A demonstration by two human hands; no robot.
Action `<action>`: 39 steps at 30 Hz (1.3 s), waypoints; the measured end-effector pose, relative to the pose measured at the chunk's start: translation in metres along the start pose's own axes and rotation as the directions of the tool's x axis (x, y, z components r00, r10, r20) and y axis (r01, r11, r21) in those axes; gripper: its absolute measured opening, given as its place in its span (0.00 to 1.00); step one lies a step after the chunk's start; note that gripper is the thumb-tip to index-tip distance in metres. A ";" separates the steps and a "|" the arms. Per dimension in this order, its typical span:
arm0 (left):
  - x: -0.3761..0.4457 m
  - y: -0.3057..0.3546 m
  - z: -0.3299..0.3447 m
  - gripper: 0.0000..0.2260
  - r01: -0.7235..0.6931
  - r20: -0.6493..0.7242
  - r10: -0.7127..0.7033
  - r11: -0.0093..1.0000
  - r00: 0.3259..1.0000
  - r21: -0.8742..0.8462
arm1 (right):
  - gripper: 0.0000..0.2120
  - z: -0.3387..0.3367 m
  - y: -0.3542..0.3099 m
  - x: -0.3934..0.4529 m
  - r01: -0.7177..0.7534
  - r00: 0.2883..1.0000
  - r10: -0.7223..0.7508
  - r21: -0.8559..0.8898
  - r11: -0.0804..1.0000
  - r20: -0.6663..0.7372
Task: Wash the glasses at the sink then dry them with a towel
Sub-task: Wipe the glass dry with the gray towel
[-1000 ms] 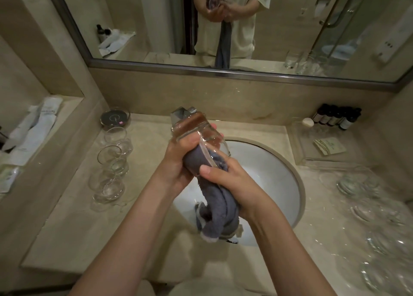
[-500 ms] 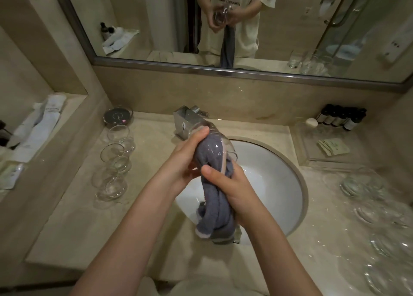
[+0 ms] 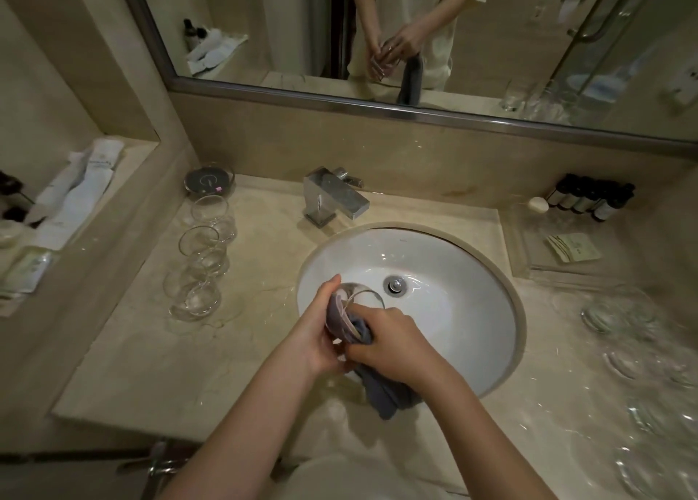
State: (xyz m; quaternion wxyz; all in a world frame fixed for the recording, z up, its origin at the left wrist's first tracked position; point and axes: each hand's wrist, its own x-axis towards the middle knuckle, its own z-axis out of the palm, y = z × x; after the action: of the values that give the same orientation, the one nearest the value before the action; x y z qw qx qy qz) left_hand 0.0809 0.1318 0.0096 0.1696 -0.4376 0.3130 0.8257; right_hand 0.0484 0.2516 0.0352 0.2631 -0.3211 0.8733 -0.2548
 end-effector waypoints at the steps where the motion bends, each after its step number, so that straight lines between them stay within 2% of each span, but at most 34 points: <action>1: 0.002 -0.001 -0.001 0.20 -0.021 -0.004 0.021 1.000 1.000 -0.013 | 0.10 0.004 -0.001 0.000 -0.007 1.000 0.008 0.021 1.000 -0.024; 4: 0.003 -0.004 0.000 0.17 -0.165 0.043 0.168 0.984 0.985 -0.066 | 0.11 0.014 -0.004 0.001 -0.070 0.988 0.102 0.255 0.964 -0.115; 7: 0.002 -0.002 -0.002 0.22 -0.383 0.079 0.389 0.920 0.918 -0.084 | 0.09 0.011 -0.002 0.005 -0.073 0.985 0.148 0.553 0.830 -0.092; 9: -0.001 0.001 -0.004 0.24 -0.405 0.133 0.418 0.907 0.898 -0.115 | 0.12 0.006 0.000 0.008 -0.040 0.991 0.113 0.651 0.758 -0.070; 11: -0.007 0.008 -0.008 0.25 -0.350 0.164 0.363 0.931 0.917 -0.106 | 0.12 0.003 0.002 0.008 0.004 0.994 0.063 0.635 0.773 -0.084; 12: -0.009 0.014 -0.011 0.27 -0.315 0.161 0.323 0.946 0.932 -0.076 | 0.13 0.002 0.002 0.007 0.029 0.994 0.038 0.568 0.822 -0.107; 15: -0.017 0.034 -0.018 0.32 -0.247 0.103 0.238 0.965 0.966 0.089 | 0.22 0.004 0.005 0.004 0.111 0.985 -0.083 0.183 0.977 -0.154; 17: -0.018 0.038 -0.016 0.29 -0.304 0.008 0.309 0.929 0.951 0.212 | 0.27 0.008 -0.001 0.004 0.163 0.973 -0.153 0.042 0.986 -0.170; 19: -0.015 0.033 -0.010 0.21 -0.434 -0.100 0.464 0.871 0.880 0.230 | 0.28 0.010 -0.007 0.004 0.159 0.974 -0.129 0.161 0.974 -0.187; 20: -0.014 0.030 -0.006 0.15 -0.505 -0.140 0.539 0.835 0.831 0.218 | 0.26 0.010 -0.009 0.004 0.144 0.982 -0.094 0.317 0.938 -0.166; 21: -0.016 0.026 -0.003 0.11 -0.577 -0.153 0.607 0.792 0.780 0.202 | 0.24 0.008 -0.009 0.005 0.128 0.990 -0.078 0.501 0.856 -0.120; 23: -0.016 0.022 -0.004 0.12 -0.721 -0.106 0.739 0.673 0.665 0.164 | 0.20 0.003 -0.008 0.002 0.041 0.997 -0.072 0.827 0.561 0.000; 24: -0.015 0.022 -0.005 0.15 -0.771 -0.069 0.786 0.616 0.614 0.160 | 0.20 0.001 -0.008 0.001 -0.031 0.995 -0.075 0.913 0.408 0.067; 25: -0.015 0.022 -0.006 0.17 -0.798 -0.034 0.813 0.579 0.582 0.167 | 0.19 -0.001 -0.009 0.000 -0.078 0.991 -0.077 0.944 0.322 0.108; 26: -0.015 0.024 -0.006 0.18 -0.802 -0.001 0.816 0.568 0.578 0.185 | 0.19 -0.001 -0.010 0.000 -0.088 0.990 -0.078 0.948 0.305 0.116; 27: -0.016 0.027 -0.007 0.18 -0.776 0.034 0.789 0.594 0.613 0.215 | 0.18 -0.001 -0.010 0.002 -0.054 0.993 -0.077 0.933 0.354 0.087; 28: -0.022 0.032 -0.009 0.18 -0.711 0.075 0.722 0.649 0.688 0.269 | 0.17 0.000 -0.008 0.004 0.001 0.997 -0.069 0.892 0.451 0.033; 30: -0.037 0.047 -0.015 0.18 -0.488 0.164 0.470 0.738 0.867 0.465 | 0.17 0.003 -0.005 0.006 0.125 0.992 -0.076 0.727 0.675 -0.100; 31: -0.045 0.053 -0.017 0.18 -0.393 0.183 0.353 0.736 0.918 0.552 | 0.19 0.005 -0.003 0.007 0.170 0.984 -0.100 0.601 0.781 -0.148; 32: -0.050 0.059 -0.018 0.18 -0.343 0.174 0.302 0.714 0.937 0.610 | 0.21 0.008 -0.003 0.007 0.205 0.974 -0.134 0.463 0.863 -0.180; 33: -0.052 0.062 -0.017 0.18 -0.341 0.148 0.325 0.686 0.934 0.643 | 0.23 0.010 -0.005 0.008 0.222 0.966 -0.159 0.346 0.912 -0.202; 34: -0.051 0.063 -0.015 0.18 -0.375 0.119 0.402 0.650 0.908 0.660 | 0.25 0.011 -0.008 0.008 0.227 0.964 -0.167 0.311 0.923 -0.209; 35: -0.048 0.062 -0.013 0.16 -0.432 0.101 0.501 0.606 0.859 0.668 | 0.24 0.012 -0.011 0.008 0.225 0.967 -0.163 0.366 0.903 -0.193; 36: -0.043 0.060 -0.011 0.15 -0.508 0.100 0.608 0.549 0.787 0.664 | 0.23 0.012 -0.013 0.009 0.213 0.975 -0.147 0.500 0.839 -0.169; 37: -0.038 0.056 -0.011 0.14 -0.606 0.122 0.716 0.474 0.688 0.638 | 0.21 0.010 -0.013 0.009 0.172 0.985 -0.120 0.670 0.722 -0.123; 39: -0.029 0.048 -0.017 0.13 -0.791 0.231 0.861 0.269 0.453 0.550 | 0.21 0.005 -0.012 0.008 0.010 0.996 -0.083 0.918 0.396 0.026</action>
State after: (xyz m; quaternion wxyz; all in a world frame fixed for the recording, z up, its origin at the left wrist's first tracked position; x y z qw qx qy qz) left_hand 0.0809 0.0843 0.0440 -0.1772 -0.1796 0.7410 0.6224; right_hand 0.0511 0.2369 0.0364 0.4182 -0.1565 0.5712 -0.6887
